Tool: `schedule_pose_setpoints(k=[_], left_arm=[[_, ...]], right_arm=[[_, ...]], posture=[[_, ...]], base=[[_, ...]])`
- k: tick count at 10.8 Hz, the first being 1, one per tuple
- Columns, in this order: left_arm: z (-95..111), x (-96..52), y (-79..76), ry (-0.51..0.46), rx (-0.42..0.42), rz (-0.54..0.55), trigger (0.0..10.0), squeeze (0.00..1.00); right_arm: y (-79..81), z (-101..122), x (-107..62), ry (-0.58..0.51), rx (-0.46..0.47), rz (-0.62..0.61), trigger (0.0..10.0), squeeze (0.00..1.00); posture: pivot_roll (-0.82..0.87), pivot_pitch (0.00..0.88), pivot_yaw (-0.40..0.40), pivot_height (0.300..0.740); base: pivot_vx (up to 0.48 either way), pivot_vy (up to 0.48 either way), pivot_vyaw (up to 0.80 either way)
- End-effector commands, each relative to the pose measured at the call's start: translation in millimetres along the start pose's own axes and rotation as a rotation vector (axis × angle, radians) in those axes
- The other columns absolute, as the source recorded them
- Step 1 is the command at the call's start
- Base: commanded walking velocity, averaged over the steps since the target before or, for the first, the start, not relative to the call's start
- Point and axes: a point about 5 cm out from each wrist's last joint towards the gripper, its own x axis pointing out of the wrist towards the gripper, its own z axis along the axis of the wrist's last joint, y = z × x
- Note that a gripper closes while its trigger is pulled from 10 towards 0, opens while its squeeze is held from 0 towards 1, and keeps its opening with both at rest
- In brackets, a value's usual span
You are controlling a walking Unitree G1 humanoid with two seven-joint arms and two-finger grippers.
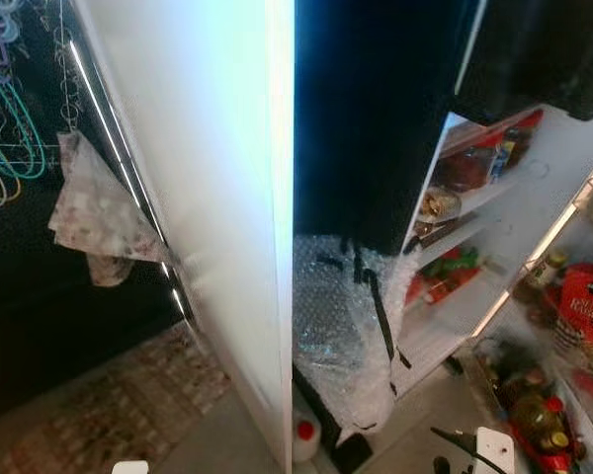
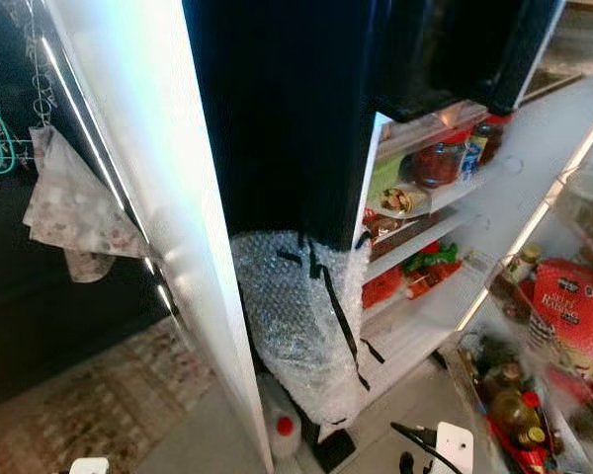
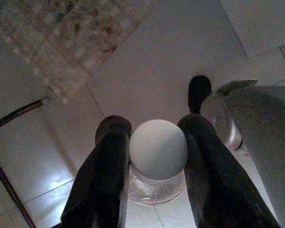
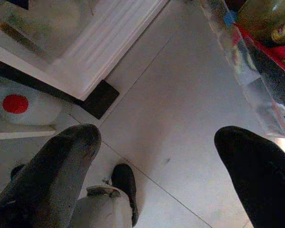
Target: Restocking fridge
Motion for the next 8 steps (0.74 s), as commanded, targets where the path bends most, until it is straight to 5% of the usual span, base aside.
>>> schedule_pose_setpoints(k=[1, 8], left_arm=[[1.2, 0.1, 1.4, -0.005, 0.019, 0.0, 10.0, 0.0], [1.5, 0.1, 1.8, -0.005, 0.014, 0.002, 10.0, 0.0]], right_arm=[[0.0, -1.9, -0.1, 0.011, -0.004, -0.005, 10.0, 0.0], [1.0, -4.9, -0.4, 0.026, -0.008, 0.001, 10.0, 0.0]], posture=[[0.0, 0.0, 0.006, 0.74], [0.0, 0.0, 0.008, 0.74]], base=[[0.0, -0.266, 0.0], [0.0, -0.306, 0.0]])
